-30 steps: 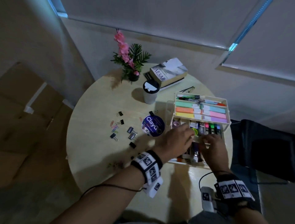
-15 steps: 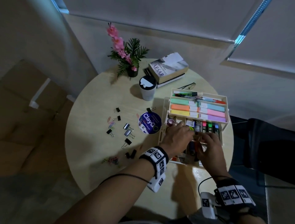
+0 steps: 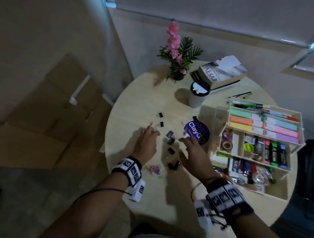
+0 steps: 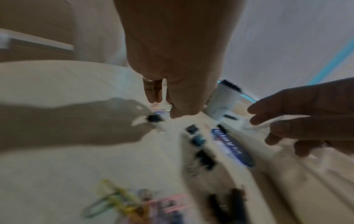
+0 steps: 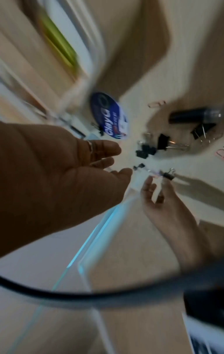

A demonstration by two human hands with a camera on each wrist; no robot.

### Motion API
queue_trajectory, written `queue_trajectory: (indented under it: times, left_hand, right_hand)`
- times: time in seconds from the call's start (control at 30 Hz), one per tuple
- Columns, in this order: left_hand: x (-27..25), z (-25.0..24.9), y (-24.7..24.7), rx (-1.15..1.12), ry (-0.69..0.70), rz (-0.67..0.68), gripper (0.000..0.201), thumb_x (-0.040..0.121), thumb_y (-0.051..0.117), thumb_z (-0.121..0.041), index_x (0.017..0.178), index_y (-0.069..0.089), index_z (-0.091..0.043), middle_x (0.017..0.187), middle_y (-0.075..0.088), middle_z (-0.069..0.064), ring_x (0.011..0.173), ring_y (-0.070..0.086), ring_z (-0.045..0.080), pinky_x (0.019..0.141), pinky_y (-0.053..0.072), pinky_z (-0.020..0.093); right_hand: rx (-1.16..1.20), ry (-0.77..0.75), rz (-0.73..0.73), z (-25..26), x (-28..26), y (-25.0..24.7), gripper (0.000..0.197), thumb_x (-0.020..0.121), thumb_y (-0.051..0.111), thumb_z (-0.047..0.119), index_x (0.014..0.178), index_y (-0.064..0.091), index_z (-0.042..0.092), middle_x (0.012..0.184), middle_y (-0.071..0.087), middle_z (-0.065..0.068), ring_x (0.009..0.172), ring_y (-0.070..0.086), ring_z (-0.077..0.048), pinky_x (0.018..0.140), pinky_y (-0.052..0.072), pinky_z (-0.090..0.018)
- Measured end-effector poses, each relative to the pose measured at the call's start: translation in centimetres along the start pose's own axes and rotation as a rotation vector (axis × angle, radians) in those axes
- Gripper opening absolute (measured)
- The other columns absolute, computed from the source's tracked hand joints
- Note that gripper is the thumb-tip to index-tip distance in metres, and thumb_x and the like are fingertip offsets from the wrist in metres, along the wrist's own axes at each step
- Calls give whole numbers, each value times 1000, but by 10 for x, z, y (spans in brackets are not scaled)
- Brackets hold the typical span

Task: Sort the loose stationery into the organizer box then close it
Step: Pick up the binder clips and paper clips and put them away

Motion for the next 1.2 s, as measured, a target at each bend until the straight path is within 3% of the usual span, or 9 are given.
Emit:
queue_trajectory:
  times: [0.1,0.2,0.3,0.4,0.6,0.8,0.93,1.03,1.2]
  left_hand:
    - [-4,40,11,33,108,108,50,90,61,7,132,61,-21,127,46,1,114,49,28,92,53,44]
    - [-6,53,19,19,191,147,46,87,61,8,123,59,-20,119,49,1,105,52,25,85,54,45]
    - [-2,55,19,-10,220,177,41,87,62,8,117,57,-20,113,50,1,97,55,24,77,56,45]
    - [4,54,17,-41,247,195,52,89,66,7,130,54,-22,118,53,3,94,59,21,73,59,40]
    - [22,56,16,-11,392,243,23,88,71,6,96,61,-12,104,49,4,87,56,22,61,52,36]
    - [25,60,16,-32,529,236,9,91,68,-12,96,62,-14,100,55,2,84,46,14,67,44,30]
    - [28,64,9,-219,396,219,23,77,69,-11,95,56,-16,89,53,-5,77,49,15,62,36,25]
    - [43,61,-5,-436,263,183,19,87,66,-5,95,52,-15,85,55,-5,71,54,11,57,44,21]
    - [99,48,-26,-426,123,5,15,99,45,-3,85,48,-10,76,53,5,68,47,23,62,44,44]
  right_hand:
    - [-133,10,158,7,49,40,82,93,72,32,162,28,27,167,26,-5,141,42,-36,107,50,-48]
    - [-285,19,308,6,68,70,100,87,76,38,165,15,31,172,15,0,136,40,-38,99,53,-48]
    - [-273,5,276,1,67,84,79,86,75,29,156,38,24,159,33,-2,118,45,-31,85,51,-35]
    - [-266,-4,243,-10,63,90,61,89,74,18,145,51,21,148,41,-6,107,51,-28,85,52,-34]
    - [-233,-16,242,-19,58,82,52,93,71,17,141,52,15,131,44,-10,99,62,-28,84,55,-30]
    - [-106,90,199,-31,57,76,28,95,73,22,119,64,12,122,47,-5,95,64,-25,84,53,-30]
    - [27,204,94,-43,55,72,16,87,81,20,95,67,19,105,49,4,90,59,-19,78,49,-25]
    - [207,286,-32,-50,51,63,17,86,82,13,84,66,20,100,59,2,86,65,-20,77,55,-32]
    - [1085,547,-239,-39,30,46,9,96,67,1,89,71,3,95,76,-15,86,66,-23,82,52,-35]
Point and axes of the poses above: each hand's wrist, its own x-axis towards the middle knuckle, its own y-axis out of the palm, z = x × y, the point moved 4 cm from there along x, towards the middle knuckle
